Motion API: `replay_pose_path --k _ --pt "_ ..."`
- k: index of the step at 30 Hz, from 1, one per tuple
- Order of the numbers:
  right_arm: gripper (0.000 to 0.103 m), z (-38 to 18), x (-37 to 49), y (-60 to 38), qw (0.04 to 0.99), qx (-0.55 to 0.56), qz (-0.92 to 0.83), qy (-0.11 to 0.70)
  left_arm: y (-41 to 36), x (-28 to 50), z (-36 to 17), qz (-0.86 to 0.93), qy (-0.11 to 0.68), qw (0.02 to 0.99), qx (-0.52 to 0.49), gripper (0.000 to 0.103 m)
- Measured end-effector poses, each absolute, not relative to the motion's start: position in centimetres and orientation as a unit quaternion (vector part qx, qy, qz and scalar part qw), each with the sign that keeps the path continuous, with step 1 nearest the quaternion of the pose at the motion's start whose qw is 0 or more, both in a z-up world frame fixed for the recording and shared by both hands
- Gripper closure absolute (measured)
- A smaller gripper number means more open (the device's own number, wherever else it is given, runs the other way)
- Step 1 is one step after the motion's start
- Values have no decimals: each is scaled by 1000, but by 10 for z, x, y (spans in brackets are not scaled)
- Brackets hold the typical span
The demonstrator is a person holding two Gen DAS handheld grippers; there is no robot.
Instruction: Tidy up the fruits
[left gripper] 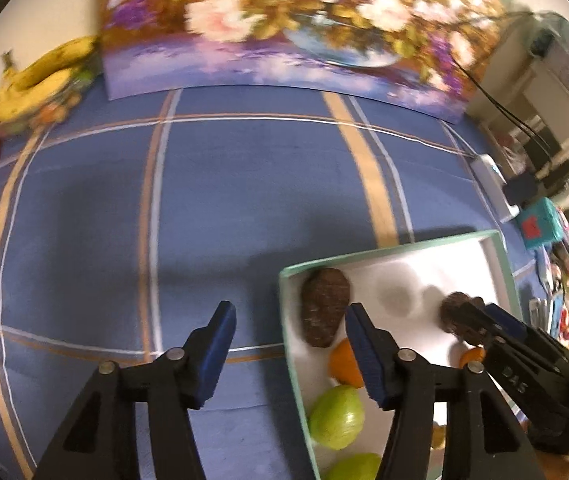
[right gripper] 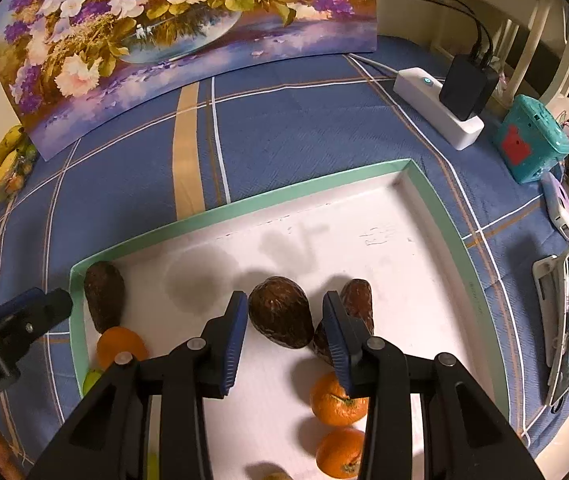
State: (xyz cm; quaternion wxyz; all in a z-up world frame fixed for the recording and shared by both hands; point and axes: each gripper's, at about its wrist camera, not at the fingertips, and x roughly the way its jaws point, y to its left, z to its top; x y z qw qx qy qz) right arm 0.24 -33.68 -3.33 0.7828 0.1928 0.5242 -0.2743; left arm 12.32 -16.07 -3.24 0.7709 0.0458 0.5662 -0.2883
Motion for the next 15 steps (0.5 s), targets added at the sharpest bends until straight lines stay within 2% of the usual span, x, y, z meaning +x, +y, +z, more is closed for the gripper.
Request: replay_pose_path --k 2,5,7,11,12,15 --pt "63 -31 2 -335 784 191 -275 524 -148 130 -36 -260 574 776 33 18" --pt "59 -29 1 -332 785 188 -273 524 -129 138 -39 -230 566 791 25 2" --pt "48 -27 1 -328 786 182 -271 525 -119 140 -39 -219 559 799 29 0" --pt "48 -26 1 -321 787 173 -267 528 -98 144 -38 -202 549 811 19 0" --pt "45 -26 0 -319 788 172 -267 528 -94 145 -37 -198 547 813 14 0" --pt "24 -27 -2 -316 790 176 -269 522 -76 148 -38 -171 545 821 15 0"
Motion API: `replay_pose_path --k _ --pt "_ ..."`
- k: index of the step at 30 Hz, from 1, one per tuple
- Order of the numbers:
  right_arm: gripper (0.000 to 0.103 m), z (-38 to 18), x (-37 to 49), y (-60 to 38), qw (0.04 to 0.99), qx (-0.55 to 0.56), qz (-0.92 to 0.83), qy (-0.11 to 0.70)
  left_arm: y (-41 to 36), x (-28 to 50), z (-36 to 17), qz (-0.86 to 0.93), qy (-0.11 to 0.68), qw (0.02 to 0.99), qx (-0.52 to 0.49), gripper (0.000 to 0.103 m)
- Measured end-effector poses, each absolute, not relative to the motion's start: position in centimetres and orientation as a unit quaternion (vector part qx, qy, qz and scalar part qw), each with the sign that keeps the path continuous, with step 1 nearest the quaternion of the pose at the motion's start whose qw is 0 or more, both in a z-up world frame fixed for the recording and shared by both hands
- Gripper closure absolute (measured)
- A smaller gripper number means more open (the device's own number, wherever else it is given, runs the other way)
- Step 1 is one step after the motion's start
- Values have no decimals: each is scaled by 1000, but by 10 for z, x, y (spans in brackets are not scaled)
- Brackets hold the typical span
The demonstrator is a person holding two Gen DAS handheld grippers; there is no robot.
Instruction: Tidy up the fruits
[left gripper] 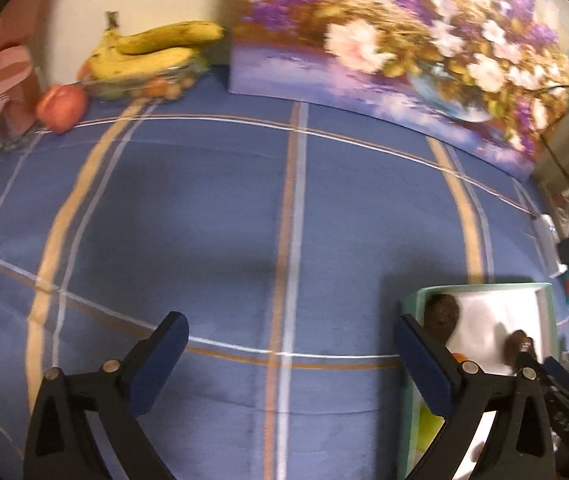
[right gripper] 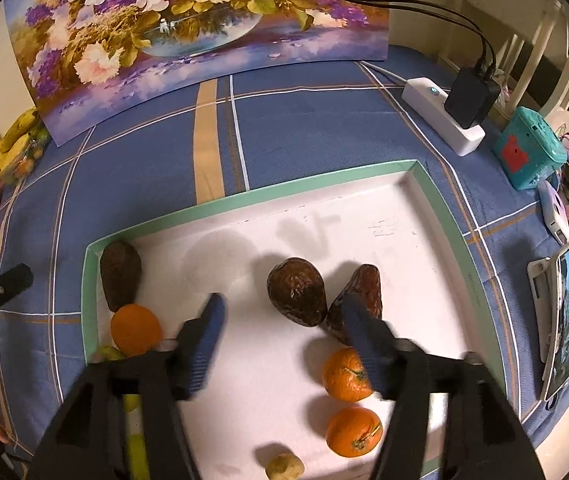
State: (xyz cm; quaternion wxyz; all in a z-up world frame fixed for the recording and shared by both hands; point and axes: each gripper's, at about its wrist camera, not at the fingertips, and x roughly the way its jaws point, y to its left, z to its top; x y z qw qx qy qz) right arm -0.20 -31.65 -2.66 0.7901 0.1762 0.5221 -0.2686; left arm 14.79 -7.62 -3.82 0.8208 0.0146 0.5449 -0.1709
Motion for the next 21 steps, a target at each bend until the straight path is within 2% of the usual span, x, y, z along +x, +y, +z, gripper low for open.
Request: replay_pose_path --k 5,6,7,8,21 --pt "23 -32 -4 -309 793 180 -258 522 -60 148 -45 -152 556 817 9 0" --pt "20 -32 -5 -307 795 180 -256 520 -59 149 -46 -150 555 818 9 0" --pt "12 -32 -6 -305 796 181 -255 518 -57 148 -45 -144 551 822 13 0" --pt "10 -31 -8 -304 798 181 -256 514 -55 147 -44 -140 548 824 18 0" --pt "9 -20 -19 -273 820 160 -249 489 -36 131 -31 -116 526 842 25 0"
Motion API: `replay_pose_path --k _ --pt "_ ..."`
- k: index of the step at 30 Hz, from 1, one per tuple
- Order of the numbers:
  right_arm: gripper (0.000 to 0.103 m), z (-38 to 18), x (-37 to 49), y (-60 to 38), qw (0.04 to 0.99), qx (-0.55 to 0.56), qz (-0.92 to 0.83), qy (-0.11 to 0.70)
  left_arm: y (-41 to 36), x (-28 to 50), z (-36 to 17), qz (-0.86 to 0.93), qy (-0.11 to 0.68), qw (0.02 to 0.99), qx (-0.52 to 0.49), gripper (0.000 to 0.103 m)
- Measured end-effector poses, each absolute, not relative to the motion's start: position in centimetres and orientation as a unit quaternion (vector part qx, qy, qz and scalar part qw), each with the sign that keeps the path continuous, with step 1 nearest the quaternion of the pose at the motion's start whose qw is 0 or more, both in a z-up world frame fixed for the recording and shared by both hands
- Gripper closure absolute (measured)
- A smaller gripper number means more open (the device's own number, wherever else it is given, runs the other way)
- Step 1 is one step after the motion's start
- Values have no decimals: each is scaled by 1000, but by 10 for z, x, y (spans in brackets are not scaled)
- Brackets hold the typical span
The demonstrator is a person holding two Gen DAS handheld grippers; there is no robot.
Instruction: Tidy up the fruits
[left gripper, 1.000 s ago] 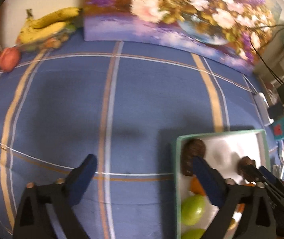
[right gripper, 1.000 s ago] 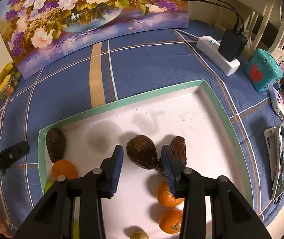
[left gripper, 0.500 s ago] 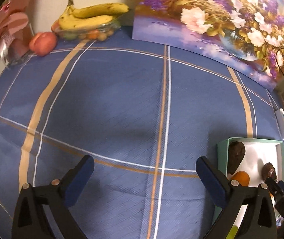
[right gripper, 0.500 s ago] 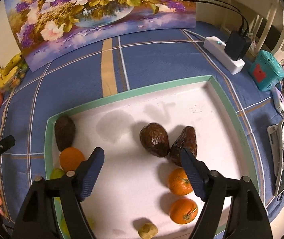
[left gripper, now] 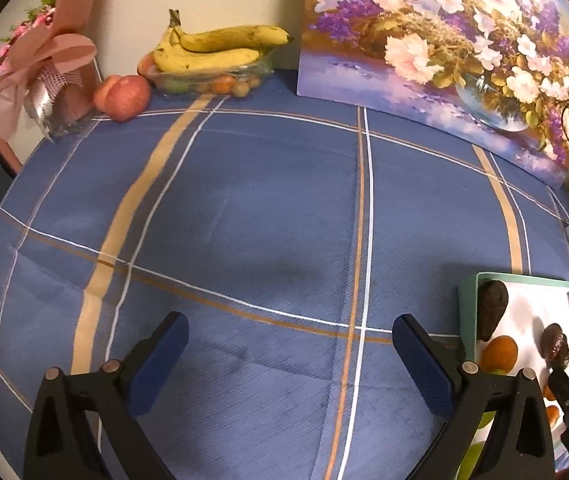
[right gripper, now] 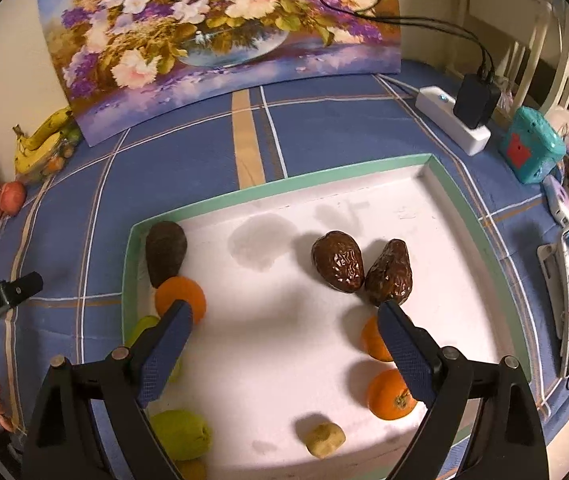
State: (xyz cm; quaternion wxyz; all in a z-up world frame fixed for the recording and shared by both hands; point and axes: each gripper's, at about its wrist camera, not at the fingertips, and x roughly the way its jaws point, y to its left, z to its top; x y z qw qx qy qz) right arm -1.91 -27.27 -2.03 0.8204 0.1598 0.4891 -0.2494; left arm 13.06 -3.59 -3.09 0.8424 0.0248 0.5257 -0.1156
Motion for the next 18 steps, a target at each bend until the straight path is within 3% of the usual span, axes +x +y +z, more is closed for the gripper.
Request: replay_pose_path --k 18 --pt "9 -12 -52 -240 825 137 -242 493 -48 69 -7 -129 480 862 98 0"
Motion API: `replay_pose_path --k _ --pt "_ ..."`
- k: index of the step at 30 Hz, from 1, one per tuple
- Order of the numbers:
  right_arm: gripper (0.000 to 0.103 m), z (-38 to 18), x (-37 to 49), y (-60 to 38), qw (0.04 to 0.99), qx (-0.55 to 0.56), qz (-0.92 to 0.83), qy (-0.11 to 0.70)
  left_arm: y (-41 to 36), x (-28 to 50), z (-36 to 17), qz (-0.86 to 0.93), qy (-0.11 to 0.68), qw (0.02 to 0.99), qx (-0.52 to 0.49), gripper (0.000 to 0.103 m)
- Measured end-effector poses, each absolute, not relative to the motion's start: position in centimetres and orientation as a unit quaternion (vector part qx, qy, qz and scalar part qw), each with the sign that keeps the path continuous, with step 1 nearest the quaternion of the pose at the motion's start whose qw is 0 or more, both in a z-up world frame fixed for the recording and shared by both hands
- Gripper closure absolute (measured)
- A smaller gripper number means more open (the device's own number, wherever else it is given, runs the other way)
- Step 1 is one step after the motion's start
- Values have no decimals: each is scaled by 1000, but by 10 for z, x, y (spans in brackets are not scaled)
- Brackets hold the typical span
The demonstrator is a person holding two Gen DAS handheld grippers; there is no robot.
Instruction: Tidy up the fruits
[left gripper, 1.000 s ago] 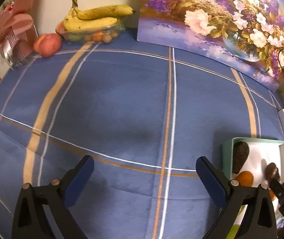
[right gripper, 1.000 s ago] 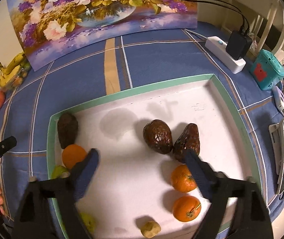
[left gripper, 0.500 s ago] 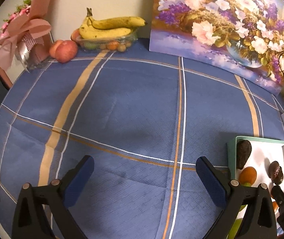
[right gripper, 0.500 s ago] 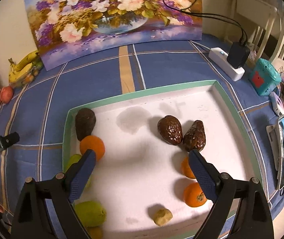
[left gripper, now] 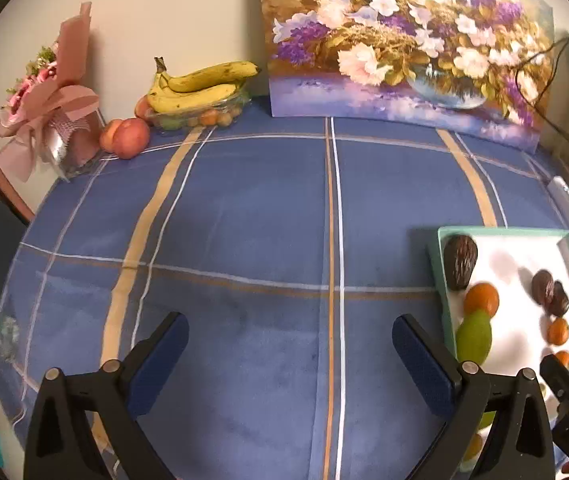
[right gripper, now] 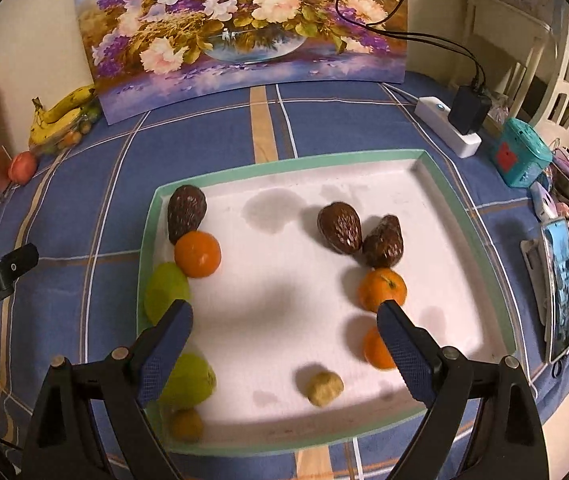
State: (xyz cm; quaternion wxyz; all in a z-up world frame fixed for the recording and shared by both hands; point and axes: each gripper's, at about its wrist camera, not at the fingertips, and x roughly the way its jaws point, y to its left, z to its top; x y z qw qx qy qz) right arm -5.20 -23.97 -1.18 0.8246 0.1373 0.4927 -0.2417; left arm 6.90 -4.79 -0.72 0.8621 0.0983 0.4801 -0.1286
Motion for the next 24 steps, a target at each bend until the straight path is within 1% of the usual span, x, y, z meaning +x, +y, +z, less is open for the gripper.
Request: replay_pose_path --k 10,13,24 --pt "9 -2 -76 -220 834 135 -229 484 -31 32 2 -103 475 863 134 0" --pt "9 1 -79 -215 837 134 -225 480 -24 24 5 -98 473 865 134 0" --pt "9 25 -93 -202 860 135 -221 439 -3 -9 37 -113 428 889 113 0"
